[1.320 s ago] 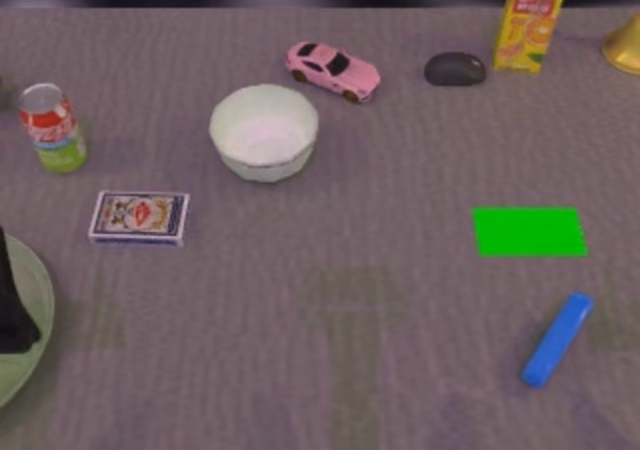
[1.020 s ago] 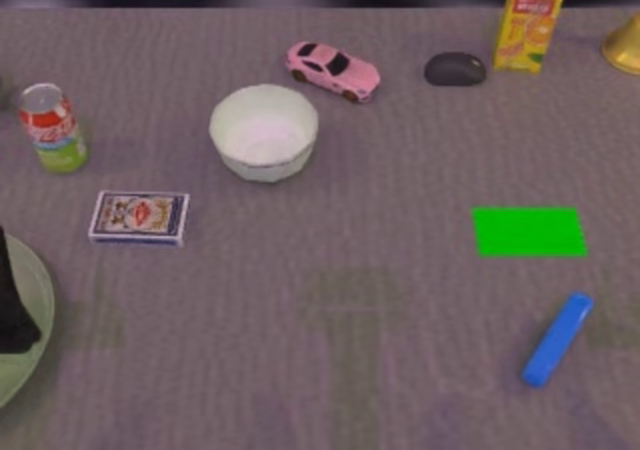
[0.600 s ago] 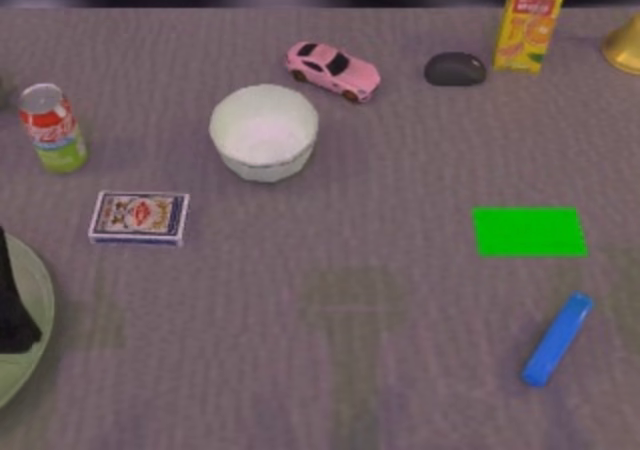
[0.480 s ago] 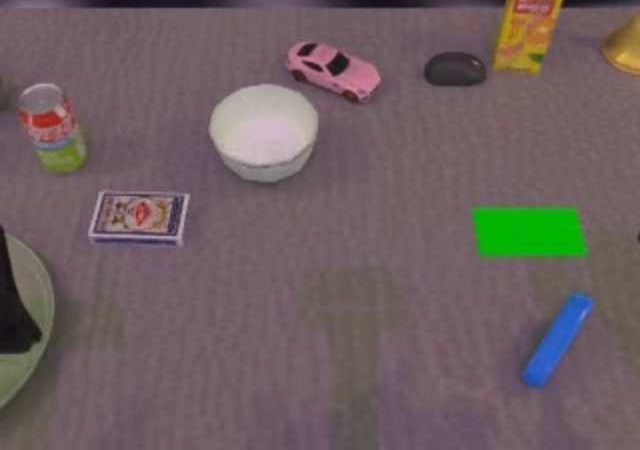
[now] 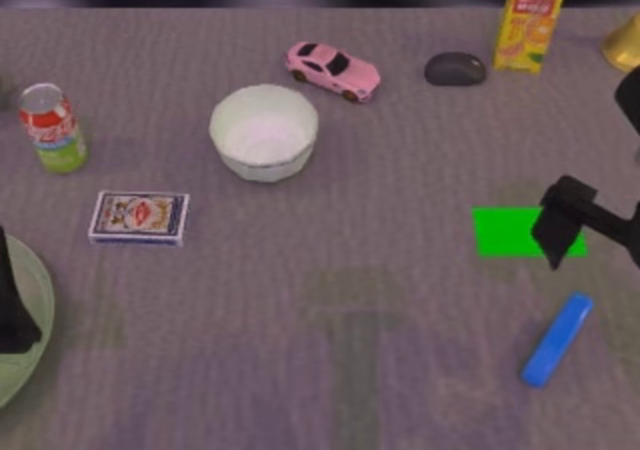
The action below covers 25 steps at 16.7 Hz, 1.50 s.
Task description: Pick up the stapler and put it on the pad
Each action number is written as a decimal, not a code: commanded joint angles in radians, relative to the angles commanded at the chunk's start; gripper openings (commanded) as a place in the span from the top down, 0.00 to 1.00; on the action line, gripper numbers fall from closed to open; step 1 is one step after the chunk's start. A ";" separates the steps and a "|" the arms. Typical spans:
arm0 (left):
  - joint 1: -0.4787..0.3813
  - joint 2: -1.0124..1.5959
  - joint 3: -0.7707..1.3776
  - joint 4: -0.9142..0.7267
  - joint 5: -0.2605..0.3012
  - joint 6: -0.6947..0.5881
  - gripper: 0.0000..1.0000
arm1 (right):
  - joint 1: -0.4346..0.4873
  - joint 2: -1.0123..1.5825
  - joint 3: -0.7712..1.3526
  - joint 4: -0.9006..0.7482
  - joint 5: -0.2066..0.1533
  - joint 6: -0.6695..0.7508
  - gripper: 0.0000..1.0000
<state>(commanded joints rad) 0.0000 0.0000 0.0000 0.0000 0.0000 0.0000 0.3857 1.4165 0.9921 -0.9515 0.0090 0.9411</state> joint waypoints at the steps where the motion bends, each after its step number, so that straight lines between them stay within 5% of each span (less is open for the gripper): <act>1: 0.000 0.000 0.000 0.000 0.000 0.000 0.00 | 0.016 0.057 0.042 -0.037 0.000 0.038 0.00; 13: 0.000 0.000 0.000 0.000 0.000 0.000 0.00 | 0.057 0.219 0.153 -0.121 0.000 0.146 0.00; 21: 0.000 0.000 0.000 0.000 0.000 0.000 0.00 | 0.060 0.362 -0.042 0.224 0.001 0.149 0.00; 25: 0.000 0.000 0.000 0.000 0.000 0.000 0.00 | 0.061 0.386 -0.072 0.271 0.001 0.150 0.00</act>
<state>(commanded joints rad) 0.0000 0.0000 0.0000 0.0000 0.0000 0.0000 0.4470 1.8024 0.9198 -0.6802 0.0100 1.0915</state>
